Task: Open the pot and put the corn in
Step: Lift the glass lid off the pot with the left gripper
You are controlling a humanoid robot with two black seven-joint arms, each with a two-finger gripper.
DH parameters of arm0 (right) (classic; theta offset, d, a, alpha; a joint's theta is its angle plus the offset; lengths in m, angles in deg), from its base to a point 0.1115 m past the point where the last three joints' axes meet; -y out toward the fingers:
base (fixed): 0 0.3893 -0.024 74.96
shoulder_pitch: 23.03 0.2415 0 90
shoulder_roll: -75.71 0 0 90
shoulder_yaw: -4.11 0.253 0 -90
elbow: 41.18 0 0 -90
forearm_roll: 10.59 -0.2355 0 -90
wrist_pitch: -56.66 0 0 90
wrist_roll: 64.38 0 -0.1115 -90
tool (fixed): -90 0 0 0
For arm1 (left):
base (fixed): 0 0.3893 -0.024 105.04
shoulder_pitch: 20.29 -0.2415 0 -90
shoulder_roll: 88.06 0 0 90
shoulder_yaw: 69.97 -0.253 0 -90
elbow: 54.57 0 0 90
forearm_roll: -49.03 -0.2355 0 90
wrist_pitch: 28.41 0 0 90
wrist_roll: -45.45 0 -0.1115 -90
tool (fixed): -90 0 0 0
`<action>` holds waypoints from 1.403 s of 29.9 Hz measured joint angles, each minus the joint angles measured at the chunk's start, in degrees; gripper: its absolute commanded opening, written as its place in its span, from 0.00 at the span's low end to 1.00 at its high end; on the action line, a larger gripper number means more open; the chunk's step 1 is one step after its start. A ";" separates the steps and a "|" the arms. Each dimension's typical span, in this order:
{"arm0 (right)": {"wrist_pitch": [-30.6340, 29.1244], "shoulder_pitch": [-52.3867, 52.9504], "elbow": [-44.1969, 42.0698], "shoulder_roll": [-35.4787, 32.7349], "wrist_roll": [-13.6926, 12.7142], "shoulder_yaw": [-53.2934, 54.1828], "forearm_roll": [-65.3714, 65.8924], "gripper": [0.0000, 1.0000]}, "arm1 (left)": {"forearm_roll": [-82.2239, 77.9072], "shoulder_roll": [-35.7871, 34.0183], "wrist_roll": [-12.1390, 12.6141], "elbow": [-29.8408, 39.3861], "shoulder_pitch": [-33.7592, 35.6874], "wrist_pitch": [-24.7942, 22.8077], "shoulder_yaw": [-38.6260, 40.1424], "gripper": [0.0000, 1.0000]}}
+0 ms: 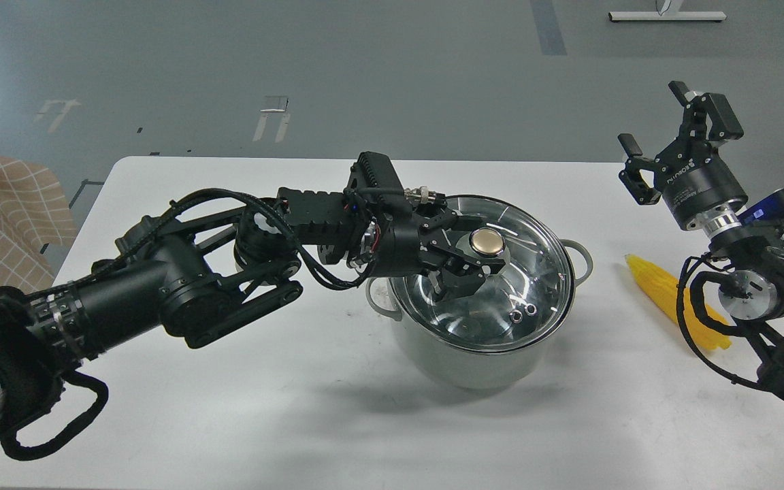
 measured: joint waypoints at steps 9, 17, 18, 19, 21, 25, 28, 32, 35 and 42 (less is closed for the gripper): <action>0.02 -0.03 0.00 0.02 0.00 0.00 0.00 1.00 | 0.02 -0.01 0.35 0.15 0.00 0.00 0.16 0.08; 0.08 0.07 0.00 0.01 0.00 0.00 0.00 1.00 | 0.02 -3.26 0.23 3.54 4.76 -0.13 1.68 0.09; 0.08 0.08 0.02 0.00 0.00 0.00 0.00 1.00 | 0.17 -4.41 0.20 4.25 5.43 -0.20 1.82 0.09; 0.08 0.08 0.05 -0.08 0.00 0.00 0.00 1.00 | 0.80 -6.26 0.15 5.29 6.31 -0.28 2.04 0.09; 0.08 0.10 0.10 -0.36 0.00 0.00 0.00 1.00 | 2.63 -10.71 -0.01 7.34 7.75 -0.34 2.44 0.09; 0.09 0.10 0.48 -0.59 0.00 0.01 0.00 1.00 | 5.59 -19.86 -0.65 10.62 8.24 -0.25 2.67 0.09; 0.11 0.10 0.57 -0.75 0.00 0.01 0.00 1.00 | 8.25 -28.86 -1.51 12.98 7.53 0.27 3.12 0.10; 0.15 0.10 0.63 -0.69 0.00 0.01 0.00 1.00 | 11.15 -37.43 -2.73 14.03 3.32 4.36 3.06 0.11; 0.18 0.09 0.65 -0.56 0.00 0.01 0.00 1.00 | 11.70 -41.95 -3.26 13.92 -1.36 9.28 2.50 0.11; 0.19 -0.04 0.61 -0.45 0.00 0.01 0.05 1.00 | 11.93 -44.76 -3.38 11.41 -13.40 19.89 2.97 0.11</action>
